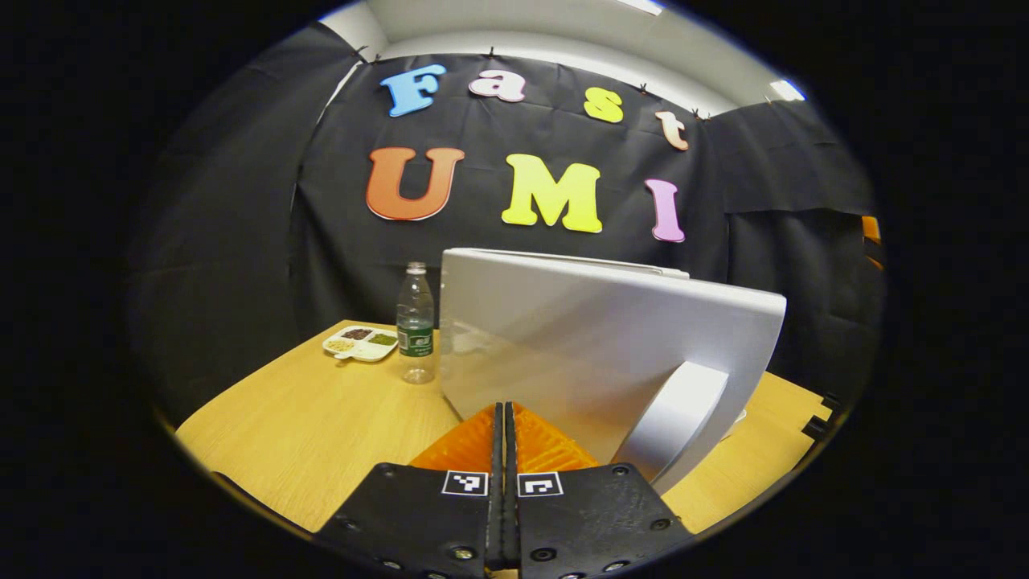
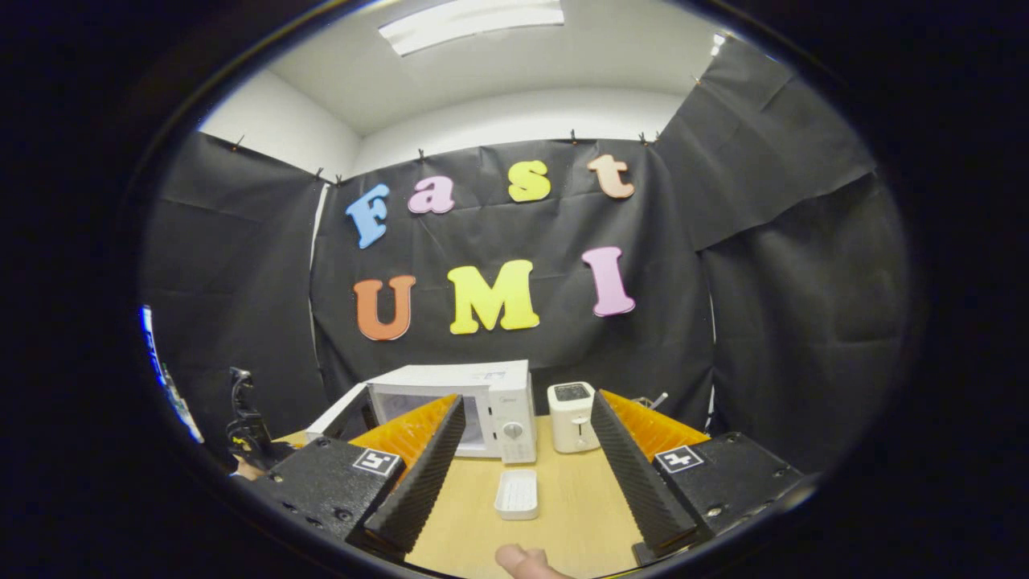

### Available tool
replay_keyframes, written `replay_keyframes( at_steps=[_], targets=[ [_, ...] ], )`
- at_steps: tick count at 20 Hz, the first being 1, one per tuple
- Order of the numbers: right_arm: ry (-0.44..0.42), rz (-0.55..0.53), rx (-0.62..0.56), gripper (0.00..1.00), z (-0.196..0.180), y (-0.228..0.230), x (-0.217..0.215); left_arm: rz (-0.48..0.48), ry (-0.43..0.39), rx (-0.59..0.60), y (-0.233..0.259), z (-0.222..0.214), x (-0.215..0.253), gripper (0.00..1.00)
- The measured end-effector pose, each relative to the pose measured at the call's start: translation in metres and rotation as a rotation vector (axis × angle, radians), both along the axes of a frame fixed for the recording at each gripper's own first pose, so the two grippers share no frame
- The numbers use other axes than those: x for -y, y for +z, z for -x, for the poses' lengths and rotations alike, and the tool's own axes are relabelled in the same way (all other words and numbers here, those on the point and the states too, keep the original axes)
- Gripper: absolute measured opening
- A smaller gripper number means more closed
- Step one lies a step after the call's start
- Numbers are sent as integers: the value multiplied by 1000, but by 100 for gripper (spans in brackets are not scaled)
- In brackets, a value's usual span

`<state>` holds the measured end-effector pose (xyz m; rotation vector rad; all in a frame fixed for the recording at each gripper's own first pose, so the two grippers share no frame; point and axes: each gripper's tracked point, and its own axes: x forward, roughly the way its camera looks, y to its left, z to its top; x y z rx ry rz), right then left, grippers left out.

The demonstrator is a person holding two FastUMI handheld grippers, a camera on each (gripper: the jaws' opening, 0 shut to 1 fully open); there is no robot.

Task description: Open the microwave oven with the left hand, put the food in, and close the microwave oven.

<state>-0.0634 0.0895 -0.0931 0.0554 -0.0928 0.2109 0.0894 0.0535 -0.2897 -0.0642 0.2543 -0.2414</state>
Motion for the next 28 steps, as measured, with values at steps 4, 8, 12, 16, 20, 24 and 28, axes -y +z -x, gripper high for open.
replay_keyframes(
  at_steps=[4, 8, 12, 16, 20, 24, 28],
  targets=[
    [-15, -7, -2, 100, -7, -1, 13, -12, -50, -2, -4, -18, 39, 0],
    [-24, -3, -13, 100, -23, -1, 22, -12, -77, -1, -7, -37, 68, 0],
    [-37, 13, -28, 100, -45, 0, 29, -22, -87, -7, -8, -57, 92, 0],
    [-36, 19, -55, 100, -70, -5, 32, 11, -102, -9, -6, -84, 118, 0],
    [-17, -9, -105, 100, -97, -17, 28, 42, -101, 2, 3, -113, 141, 0],
    [-17, -15, -130, 100, -122, -23, 38, 39, -95, 4, 7, -139, 163, 0],
    [-24, -28, -141, 100, -137, -28, 50, 20, -107, 6, 7, -156, 191, 0]
  ],
)
